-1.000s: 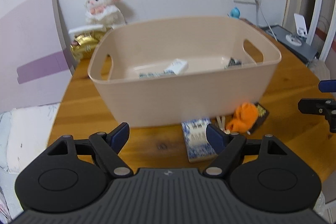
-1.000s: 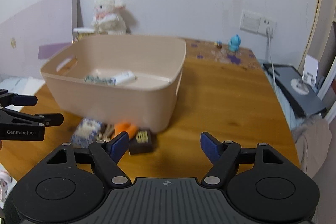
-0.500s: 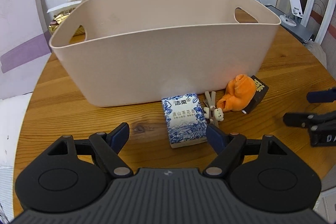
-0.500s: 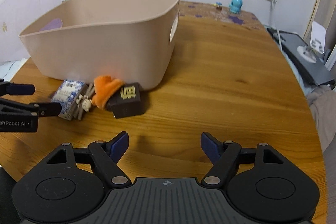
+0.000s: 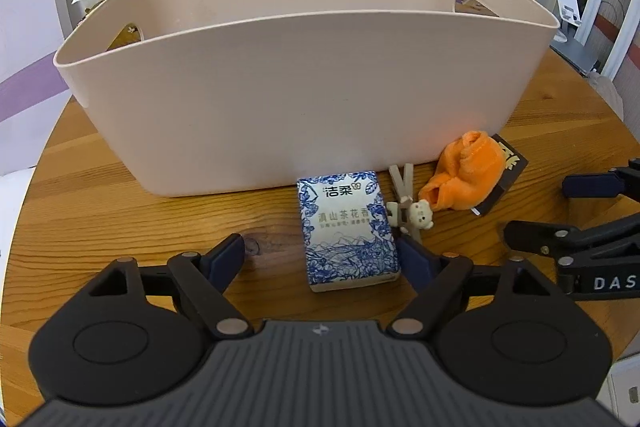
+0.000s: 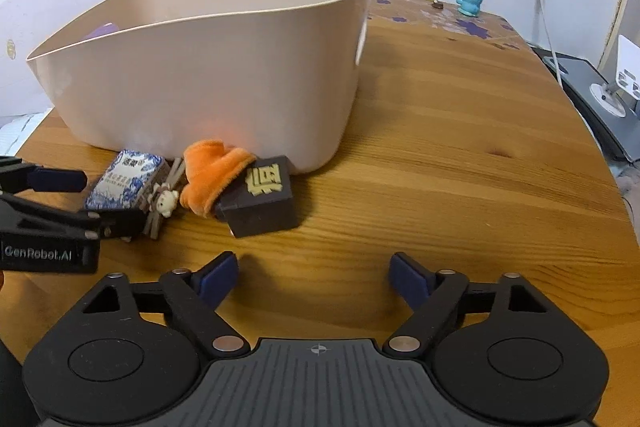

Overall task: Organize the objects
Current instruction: 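Grasp the blue-and-white tea box with the left tool while the right tool grasps the black box, then lift both boxes into the basket and open both tools, then grasp the bear keychain with the left tool while the right tool grasps the orange cloth, then carry both items over the basket and release them inside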

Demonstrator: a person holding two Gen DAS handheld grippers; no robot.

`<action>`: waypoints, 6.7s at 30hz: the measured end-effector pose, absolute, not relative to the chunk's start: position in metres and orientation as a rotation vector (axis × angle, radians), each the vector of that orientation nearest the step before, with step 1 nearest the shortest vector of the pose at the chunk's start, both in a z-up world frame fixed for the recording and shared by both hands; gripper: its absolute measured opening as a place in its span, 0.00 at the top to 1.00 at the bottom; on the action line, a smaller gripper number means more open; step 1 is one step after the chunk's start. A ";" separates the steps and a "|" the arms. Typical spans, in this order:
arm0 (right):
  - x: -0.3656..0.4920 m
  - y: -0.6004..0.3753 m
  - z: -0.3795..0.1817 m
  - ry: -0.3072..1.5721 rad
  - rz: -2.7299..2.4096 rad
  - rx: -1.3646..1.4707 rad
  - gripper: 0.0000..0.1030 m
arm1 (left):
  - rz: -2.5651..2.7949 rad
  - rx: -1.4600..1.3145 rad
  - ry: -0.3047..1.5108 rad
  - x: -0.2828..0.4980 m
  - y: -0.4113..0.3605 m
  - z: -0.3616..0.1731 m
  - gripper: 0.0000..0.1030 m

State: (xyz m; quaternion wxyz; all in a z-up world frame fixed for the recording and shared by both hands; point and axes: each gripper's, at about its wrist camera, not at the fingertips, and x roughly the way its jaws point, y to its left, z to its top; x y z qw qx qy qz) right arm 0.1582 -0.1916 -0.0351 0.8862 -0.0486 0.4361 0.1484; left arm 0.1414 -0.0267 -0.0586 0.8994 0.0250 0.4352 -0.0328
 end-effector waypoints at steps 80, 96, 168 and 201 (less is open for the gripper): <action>0.228 -0.153 0.047 0.657 0.291 -0.171 0.56 | 0.057 0.101 0.745 0.221 0.000 0.002 0.54; 0.205 -0.149 0.055 0.624 0.332 -0.169 0.31 | 0.055 0.079 0.737 0.203 -0.002 0.017 0.25; 0.145 -0.163 -0.033 0.806 0.482 -0.242 0.93 | -0.152 0.087 0.884 0.148 -0.055 -0.059 0.77; 0.104 -0.174 0.087 0.507 0.450 -0.163 0.93 | -0.042 0.138 0.602 0.095 0.003 0.053 0.78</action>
